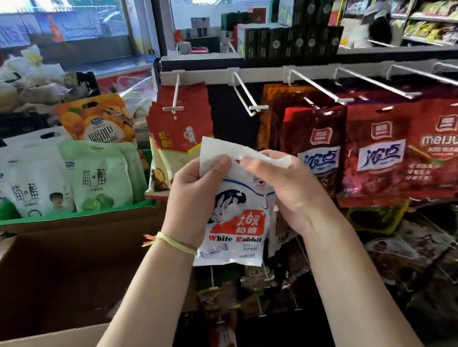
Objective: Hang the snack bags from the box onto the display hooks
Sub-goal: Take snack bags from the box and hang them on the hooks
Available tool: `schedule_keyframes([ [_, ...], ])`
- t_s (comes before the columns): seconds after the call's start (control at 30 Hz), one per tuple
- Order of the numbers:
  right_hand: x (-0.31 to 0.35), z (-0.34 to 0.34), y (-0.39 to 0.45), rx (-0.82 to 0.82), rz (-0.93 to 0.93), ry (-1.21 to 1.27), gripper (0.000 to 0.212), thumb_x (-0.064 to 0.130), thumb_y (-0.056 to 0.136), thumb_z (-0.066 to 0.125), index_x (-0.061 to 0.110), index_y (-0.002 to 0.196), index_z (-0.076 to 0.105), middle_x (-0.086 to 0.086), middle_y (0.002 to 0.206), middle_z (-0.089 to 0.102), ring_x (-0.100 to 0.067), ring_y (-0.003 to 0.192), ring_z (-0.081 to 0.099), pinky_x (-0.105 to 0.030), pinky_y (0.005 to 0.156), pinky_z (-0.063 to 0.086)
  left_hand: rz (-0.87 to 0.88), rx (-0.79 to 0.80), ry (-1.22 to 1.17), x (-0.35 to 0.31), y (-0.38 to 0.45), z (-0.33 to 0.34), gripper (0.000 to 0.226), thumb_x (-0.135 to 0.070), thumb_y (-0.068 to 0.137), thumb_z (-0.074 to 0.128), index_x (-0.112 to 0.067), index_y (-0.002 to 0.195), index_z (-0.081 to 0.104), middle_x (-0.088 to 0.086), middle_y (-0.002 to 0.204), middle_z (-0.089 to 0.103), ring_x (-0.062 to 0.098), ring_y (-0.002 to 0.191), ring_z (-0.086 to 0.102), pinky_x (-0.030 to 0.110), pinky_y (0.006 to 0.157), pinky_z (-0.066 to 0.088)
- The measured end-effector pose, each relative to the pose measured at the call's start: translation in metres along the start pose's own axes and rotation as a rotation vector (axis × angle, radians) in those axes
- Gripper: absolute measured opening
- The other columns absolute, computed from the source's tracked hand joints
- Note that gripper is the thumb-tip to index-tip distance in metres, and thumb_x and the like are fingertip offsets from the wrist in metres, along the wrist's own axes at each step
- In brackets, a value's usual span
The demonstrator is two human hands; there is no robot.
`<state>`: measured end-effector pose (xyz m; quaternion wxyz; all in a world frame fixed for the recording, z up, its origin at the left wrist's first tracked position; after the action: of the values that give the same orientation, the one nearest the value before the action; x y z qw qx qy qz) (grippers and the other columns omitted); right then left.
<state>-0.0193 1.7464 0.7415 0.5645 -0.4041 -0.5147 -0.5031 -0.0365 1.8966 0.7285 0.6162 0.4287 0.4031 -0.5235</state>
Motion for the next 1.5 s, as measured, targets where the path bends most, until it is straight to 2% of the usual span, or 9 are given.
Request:
schedule_keyframes([
  [0.23,0.013,-0.020,0.035,-0.100,-0.071,-0.108,0.030,0.021,0.083,0.078,-0.001,0.099,0.067,-0.015,0.085,0.076,-0.028,0.068,0.073,-0.035,0.061,0.060,0.020,-0.186,0.047,0.003,0.034,0.045,0.014,-0.021,0.093,0.066,-0.008,0.092,0.071,0.020,0.091,0.075,0.035,0.081,0.073,0.049,0.074,0.061],
  [0.4,0.016,-0.030,0.049,-0.090,-0.139,-0.189,0.030,0.030,0.082,0.079,0.005,0.094,0.069,-0.013,0.087,0.076,-0.030,0.080,0.075,-0.040,0.069,0.061,-0.011,-0.092,0.025,0.004,0.050,0.054,0.038,-0.027,0.083,0.078,0.005,0.101,0.070,0.024,0.091,0.074,0.040,0.082,0.073,0.048,0.078,0.059],
  [0.53,0.016,-0.042,0.054,-0.010,-0.116,-0.188,0.027,0.027,0.080,0.082,0.005,0.091,0.070,-0.014,0.087,0.076,-0.032,0.079,0.075,-0.042,0.071,0.062,-0.159,-0.013,-0.071,0.012,0.057,0.052,0.050,-0.029,0.081,0.079,0.006,0.115,0.067,0.030,0.108,0.070,0.044,0.096,0.069,0.057,0.092,0.054],
  [0.67,0.015,-0.055,0.059,0.062,-0.065,-0.125,0.022,0.022,0.089,0.073,0.005,0.102,0.072,-0.015,0.096,0.077,-0.031,0.088,0.075,-0.044,0.080,0.061,-0.194,-0.028,-0.115,0.020,0.060,0.054,0.052,-0.030,0.083,0.078,0.003,0.121,0.065,0.026,0.111,0.070,0.045,0.102,0.068,0.055,0.092,0.055],
  [0.93,0.017,-0.044,0.074,-0.159,-0.178,-0.007,0.007,0.024,0.087,0.074,0.018,0.084,0.076,-0.012,0.090,0.077,-0.030,0.088,0.075,-0.048,0.080,0.061,0.062,-0.149,-0.045,0.011,0.066,0.068,0.020,-0.005,0.085,0.074,0.005,0.102,0.070,0.021,0.093,0.075,0.034,0.077,0.074,0.042,0.071,0.061],
  [1.1,0.016,-0.032,0.083,-0.220,-0.187,0.005,0.009,0.020,0.089,0.073,0.015,0.081,0.076,-0.016,0.090,0.076,-0.034,0.089,0.074,-0.052,0.081,0.060,0.077,-0.276,0.018,0.006,0.073,0.067,0.022,-0.007,0.081,0.077,0.002,0.100,0.071,0.020,0.088,0.076,0.038,0.079,0.074,0.053,0.075,0.061],
  [1.27,0.015,-0.028,0.091,-0.295,-0.220,-0.097,0.012,0.023,0.089,0.072,0.015,0.081,0.075,-0.007,0.081,0.076,-0.025,0.081,0.074,-0.046,0.078,0.062,0.082,-0.355,0.116,0.002,0.081,0.068,0.013,-0.007,0.079,0.078,-0.007,0.090,0.072,0.014,0.087,0.077,0.032,0.080,0.075,0.050,0.076,0.062],
  [1.4,0.006,-0.029,0.087,-0.389,-0.348,-0.290,0.016,0.024,0.090,0.067,0.009,0.093,0.067,-0.006,0.088,0.071,-0.014,0.078,0.065,-0.048,0.079,0.059,0.135,-0.381,0.262,0.004,0.077,0.067,0.010,-0.010,0.079,0.076,-0.014,0.086,0.070,0.008,0.084,0.076,0.028,0.080,0.075,0.048,0.075,0.062],
  [1.5,0.003,-0.028,0.064,-0.512,-0.574,-0.445,0.031,0.015,0.091,0.062,0.012,0.122,0.058,0.002,0.113,0.062,-0.011,0.104,0.059,-0.023,0.092,0.051,0.350,-0.441,0.535,0.003,0.063,0.059,0.021,-0.012,0.085,0.069,-0.016,0.105,0.063,-0.003,0.088,0.070,0.015,0.079,0.069,0.036,0.073,0.061],
])
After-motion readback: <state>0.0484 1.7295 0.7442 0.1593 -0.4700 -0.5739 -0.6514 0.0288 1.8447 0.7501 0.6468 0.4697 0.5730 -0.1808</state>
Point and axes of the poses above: each hand's wrist, its own y-axis towards the middle knuckle, its own z-axis out of the palm, x = y × z, the point moved 1 cm from there along y, towards the middle knuckle
